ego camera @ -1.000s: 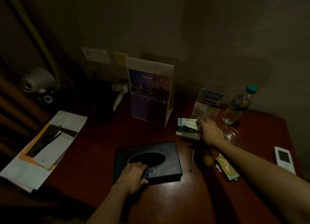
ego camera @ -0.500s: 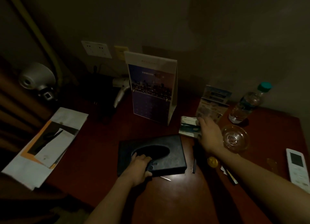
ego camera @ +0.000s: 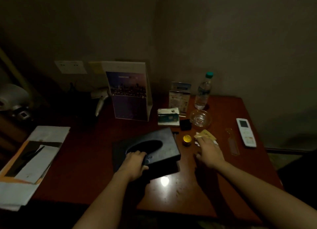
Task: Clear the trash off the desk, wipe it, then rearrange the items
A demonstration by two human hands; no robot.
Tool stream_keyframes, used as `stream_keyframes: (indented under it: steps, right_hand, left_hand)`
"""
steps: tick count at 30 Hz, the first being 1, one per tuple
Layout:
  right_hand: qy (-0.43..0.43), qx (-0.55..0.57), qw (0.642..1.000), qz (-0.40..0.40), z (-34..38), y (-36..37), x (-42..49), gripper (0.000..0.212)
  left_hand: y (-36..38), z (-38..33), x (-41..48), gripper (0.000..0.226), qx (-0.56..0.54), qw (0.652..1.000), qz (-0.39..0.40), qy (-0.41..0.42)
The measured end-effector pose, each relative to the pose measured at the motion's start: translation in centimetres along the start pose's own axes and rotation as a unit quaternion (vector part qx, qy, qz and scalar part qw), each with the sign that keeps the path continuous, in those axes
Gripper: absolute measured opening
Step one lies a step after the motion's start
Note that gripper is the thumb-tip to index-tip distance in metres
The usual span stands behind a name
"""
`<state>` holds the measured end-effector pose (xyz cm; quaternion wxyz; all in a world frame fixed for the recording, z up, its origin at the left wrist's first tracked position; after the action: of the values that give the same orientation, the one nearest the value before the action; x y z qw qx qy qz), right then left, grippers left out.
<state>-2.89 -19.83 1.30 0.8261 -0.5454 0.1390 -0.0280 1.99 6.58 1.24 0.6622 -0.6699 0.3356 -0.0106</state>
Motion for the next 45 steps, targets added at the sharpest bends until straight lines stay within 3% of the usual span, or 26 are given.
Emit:
stream_keyframes:
  steps: [11,25,35,45]
  right_hand:
    - [0.119,0.032,0.992,-0.013,-12.0,-5.0,-7.3,0.063]
    - [0.127,0.039,0.991,-0.001,-29.5,-11.2,-0.3,0.048]
    - [0.151,0.073,0.986,0.014,-35.2,-11.4,6.7,0.061]
    - [0.160,0.072,0.983,0.050,-37.5,-9.4,9.4,0.063]
  left_hand:
    - [-4.4,-15.2,3.8,0.056,0.085,0.987,-0.043,0.126]
    - [-8.1,-35.4,19.2,0.056,0.115,0.978,-0.035,0.171]
    - [-9.6,-39.4,30.5,0.058,0.126,0.980,-0.017,0.153]
    - [-8.4,-37.6,35.1,0.057,0.122,0.986,0.011,0.112]
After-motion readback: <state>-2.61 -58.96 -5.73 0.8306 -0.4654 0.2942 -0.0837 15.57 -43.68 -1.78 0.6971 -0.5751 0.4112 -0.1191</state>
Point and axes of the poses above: each hand's wrist, its own x-axis towards the middle knuckle, its own y-axis out of the palm, z = x × y, the point moved 6 cm from there along x, towards the middle knuckle, and after that the axes turned 7 degrees about x, right-handed, at the moved point
